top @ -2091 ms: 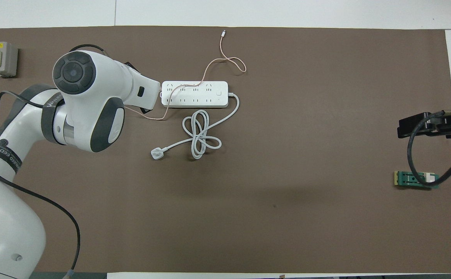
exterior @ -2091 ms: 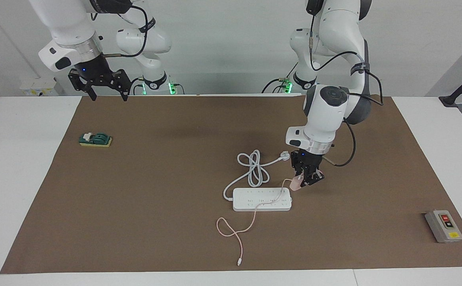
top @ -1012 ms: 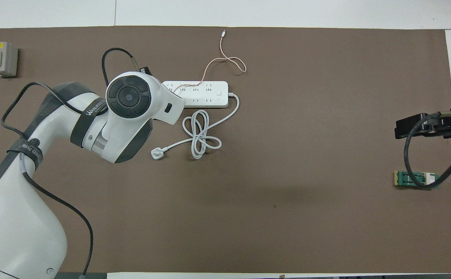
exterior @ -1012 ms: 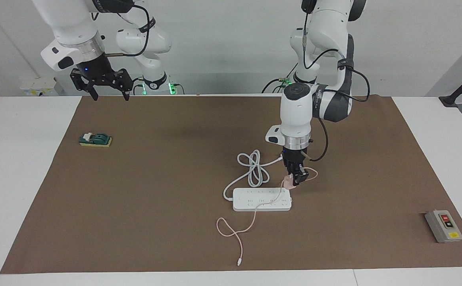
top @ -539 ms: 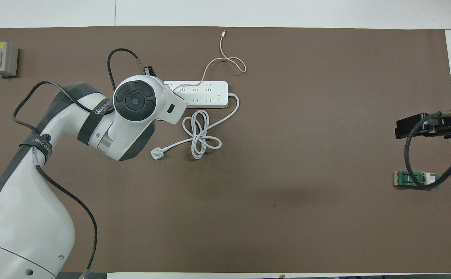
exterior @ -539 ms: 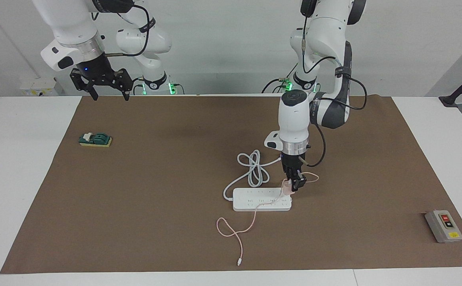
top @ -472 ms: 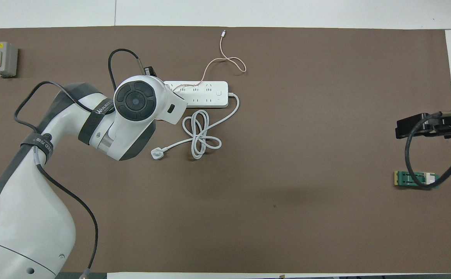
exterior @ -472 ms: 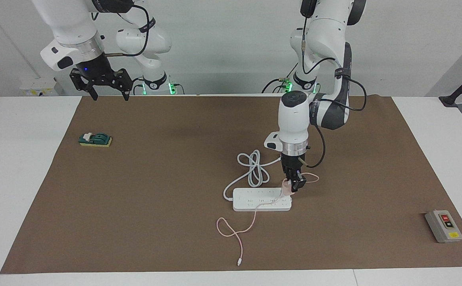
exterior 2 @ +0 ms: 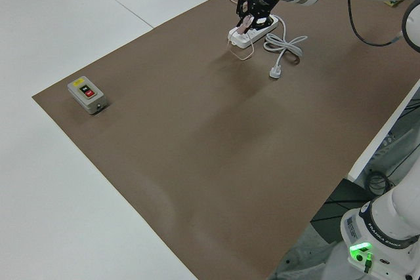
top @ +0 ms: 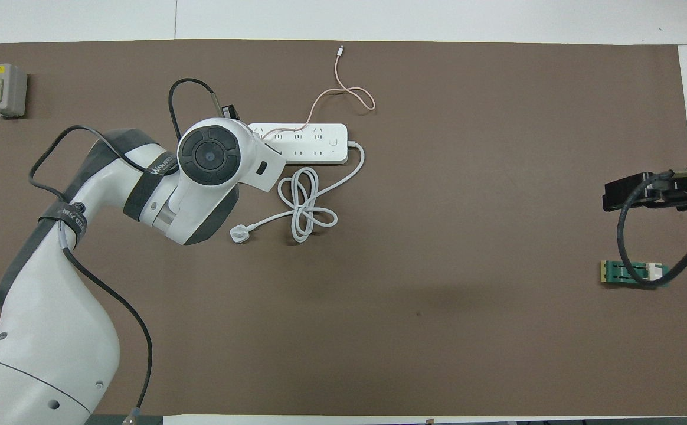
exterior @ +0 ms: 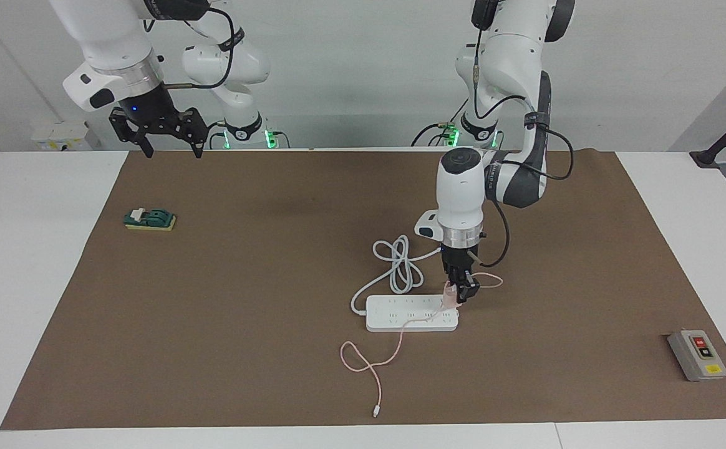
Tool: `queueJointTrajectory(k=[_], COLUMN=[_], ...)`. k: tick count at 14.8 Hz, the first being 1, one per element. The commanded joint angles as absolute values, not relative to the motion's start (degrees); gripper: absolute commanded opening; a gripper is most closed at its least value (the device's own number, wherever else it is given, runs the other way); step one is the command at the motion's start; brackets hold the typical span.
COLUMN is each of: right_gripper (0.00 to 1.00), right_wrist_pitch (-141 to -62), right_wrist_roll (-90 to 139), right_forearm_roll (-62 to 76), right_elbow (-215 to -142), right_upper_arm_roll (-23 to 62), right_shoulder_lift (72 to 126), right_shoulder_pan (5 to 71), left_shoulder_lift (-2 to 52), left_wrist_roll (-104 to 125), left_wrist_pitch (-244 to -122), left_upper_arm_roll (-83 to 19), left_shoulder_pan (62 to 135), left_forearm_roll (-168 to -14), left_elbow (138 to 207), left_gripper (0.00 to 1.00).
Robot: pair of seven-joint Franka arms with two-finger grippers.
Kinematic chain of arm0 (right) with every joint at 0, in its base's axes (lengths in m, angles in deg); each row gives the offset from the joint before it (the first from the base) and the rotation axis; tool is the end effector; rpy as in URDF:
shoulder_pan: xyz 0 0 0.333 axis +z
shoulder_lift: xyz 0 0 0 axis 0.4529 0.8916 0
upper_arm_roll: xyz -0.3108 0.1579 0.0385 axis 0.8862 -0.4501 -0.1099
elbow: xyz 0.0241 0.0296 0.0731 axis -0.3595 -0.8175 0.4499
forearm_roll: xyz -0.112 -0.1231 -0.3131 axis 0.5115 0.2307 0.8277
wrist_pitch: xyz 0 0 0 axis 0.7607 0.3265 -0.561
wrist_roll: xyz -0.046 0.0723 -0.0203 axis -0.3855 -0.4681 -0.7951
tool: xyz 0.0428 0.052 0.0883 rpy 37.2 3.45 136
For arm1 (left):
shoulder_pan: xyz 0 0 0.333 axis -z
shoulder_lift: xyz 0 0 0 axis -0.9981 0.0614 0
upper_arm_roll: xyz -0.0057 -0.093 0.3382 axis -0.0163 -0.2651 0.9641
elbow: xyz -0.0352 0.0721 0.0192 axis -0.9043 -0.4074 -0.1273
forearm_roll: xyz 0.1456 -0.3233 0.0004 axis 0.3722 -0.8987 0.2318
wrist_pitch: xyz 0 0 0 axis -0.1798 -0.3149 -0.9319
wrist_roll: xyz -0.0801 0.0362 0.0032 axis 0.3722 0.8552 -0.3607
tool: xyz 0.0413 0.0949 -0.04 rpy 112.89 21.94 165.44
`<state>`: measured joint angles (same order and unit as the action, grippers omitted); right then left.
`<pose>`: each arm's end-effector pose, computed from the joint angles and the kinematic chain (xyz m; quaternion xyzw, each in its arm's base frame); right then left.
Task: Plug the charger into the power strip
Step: 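Press the charger prongs into the power strip socket with the left gripper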
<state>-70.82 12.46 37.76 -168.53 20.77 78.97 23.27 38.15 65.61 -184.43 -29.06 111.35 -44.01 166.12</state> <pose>0.4793 0.0231 0.6642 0.9996 -0.0150 -0.0208 0.0074 0.5900 -0.2764 0.4026 -0.7529 0.6324 -0.1015 0.1511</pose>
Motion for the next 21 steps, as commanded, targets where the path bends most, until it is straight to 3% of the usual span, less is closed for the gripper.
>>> queueJointTrajectory(k=[1, 21], right_gripper=[1.0, 1.0], right_wrist_pitch=[-71.27, -71.27], right_wrist_roll=[12.4, 12.49], right_forearm_roll=[38.08, 38.08], right_elbow=[-170.03, -170.12], right_upper_arm_roll=[20.06, 20.06], right_shoulder_lift=[77.63, 77.63], right_shoulder_pan=[22.18, 22.44], left_shoulder_lift=[37.55, 37.38], left_wrist_roll=[64.8, 66.02], left_wrist_pitch=[-186.67, -183.42], left_upper_arm_roll=[-29.0, -30.4], left_shoulder_pan=[110.91, 111.0], left_forearm_roll=[-42.53, -52.29], left_elbow=[167.92, 168.45], left_gripper=[0.0, 0.0])
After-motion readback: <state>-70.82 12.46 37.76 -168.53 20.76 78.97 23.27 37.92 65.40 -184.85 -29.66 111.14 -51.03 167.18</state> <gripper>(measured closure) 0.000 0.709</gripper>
